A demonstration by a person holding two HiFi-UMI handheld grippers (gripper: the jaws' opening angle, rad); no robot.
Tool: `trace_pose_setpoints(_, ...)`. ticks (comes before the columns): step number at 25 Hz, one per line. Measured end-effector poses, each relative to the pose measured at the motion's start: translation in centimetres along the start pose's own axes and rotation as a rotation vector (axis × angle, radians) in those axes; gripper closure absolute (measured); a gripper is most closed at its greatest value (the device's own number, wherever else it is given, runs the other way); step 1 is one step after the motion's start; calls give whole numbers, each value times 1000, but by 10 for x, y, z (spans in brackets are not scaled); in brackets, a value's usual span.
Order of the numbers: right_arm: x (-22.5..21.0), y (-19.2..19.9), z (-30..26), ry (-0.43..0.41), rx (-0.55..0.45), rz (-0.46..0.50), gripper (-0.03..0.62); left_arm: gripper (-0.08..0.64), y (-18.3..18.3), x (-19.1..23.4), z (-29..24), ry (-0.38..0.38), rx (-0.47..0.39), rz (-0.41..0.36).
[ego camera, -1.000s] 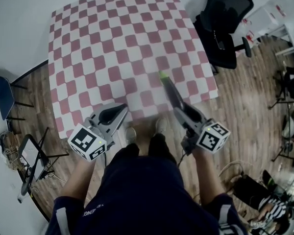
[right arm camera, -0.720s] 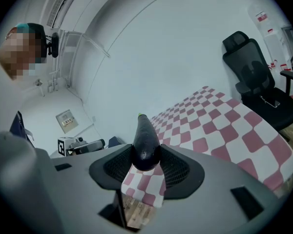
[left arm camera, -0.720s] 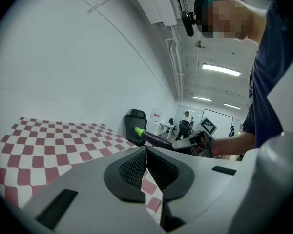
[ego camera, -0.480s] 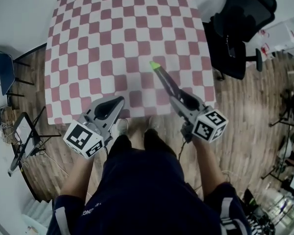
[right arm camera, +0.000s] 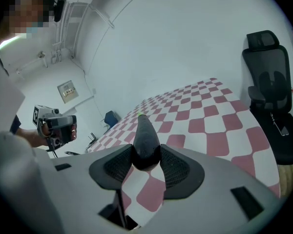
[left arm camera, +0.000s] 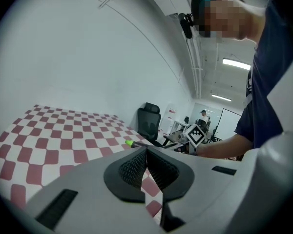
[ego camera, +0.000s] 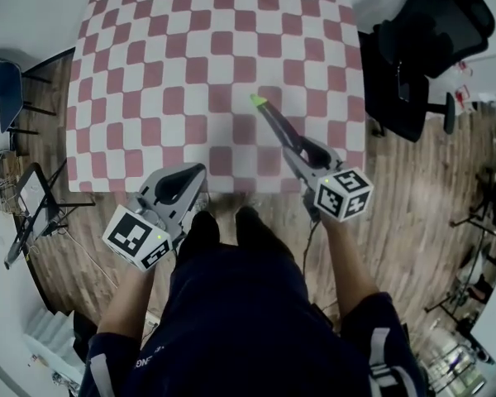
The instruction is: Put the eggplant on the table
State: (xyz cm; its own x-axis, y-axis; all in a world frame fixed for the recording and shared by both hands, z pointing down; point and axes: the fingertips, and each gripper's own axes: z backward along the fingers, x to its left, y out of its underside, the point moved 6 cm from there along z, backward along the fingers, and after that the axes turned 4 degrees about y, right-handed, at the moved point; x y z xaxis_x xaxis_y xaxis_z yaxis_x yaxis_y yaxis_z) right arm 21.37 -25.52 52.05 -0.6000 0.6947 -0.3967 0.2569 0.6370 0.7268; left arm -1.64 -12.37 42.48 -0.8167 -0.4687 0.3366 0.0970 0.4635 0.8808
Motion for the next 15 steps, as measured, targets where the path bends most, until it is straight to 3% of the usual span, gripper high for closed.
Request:
trace_pose_setpoints(7, -14, 21, -36, 37, 90, 99, 400, 534, 10, 7, -1, -25, 23, 30)
trace_pose_setpoints(15, -27, 43, -64, 73, 158, 114, 400, 534, 22, 14, -1, -35, 43, 60)
